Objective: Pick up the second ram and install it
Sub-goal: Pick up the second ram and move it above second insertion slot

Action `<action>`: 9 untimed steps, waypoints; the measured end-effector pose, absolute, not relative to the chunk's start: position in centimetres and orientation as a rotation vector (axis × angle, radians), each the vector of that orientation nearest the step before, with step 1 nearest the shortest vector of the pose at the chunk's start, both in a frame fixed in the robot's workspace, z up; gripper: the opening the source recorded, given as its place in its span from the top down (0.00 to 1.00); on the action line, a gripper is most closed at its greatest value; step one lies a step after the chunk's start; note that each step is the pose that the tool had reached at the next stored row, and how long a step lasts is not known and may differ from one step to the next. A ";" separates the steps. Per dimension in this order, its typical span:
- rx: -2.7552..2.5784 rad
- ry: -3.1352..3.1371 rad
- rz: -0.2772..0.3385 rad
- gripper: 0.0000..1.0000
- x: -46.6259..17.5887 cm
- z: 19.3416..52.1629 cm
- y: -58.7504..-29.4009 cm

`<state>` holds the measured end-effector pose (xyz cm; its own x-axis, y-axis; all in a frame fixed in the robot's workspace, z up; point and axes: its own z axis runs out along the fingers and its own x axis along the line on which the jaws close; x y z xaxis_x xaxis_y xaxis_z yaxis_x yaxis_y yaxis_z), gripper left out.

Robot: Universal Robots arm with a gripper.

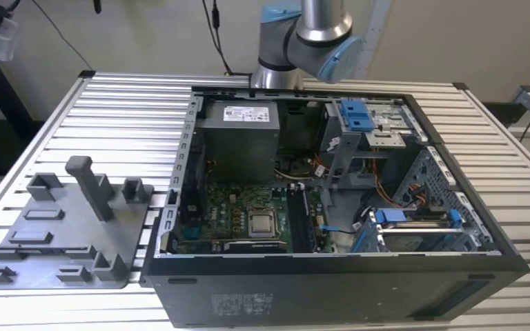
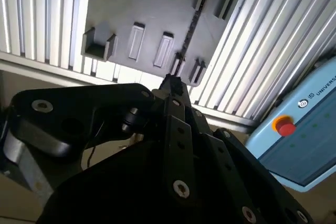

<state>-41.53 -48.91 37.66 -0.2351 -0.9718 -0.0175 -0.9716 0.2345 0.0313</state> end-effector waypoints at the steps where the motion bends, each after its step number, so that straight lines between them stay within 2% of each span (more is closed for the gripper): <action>1: 1.961 -2.447 -0.055 0.89 -41.5 37.6 -48.9; 9: 2.130 -2.298 -0.054 0.89 -41.5 37.4 -48.9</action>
<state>-41.53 -48.91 37.40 -0.0758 -0.9970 -0.0177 -0.9967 0.0752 0.0308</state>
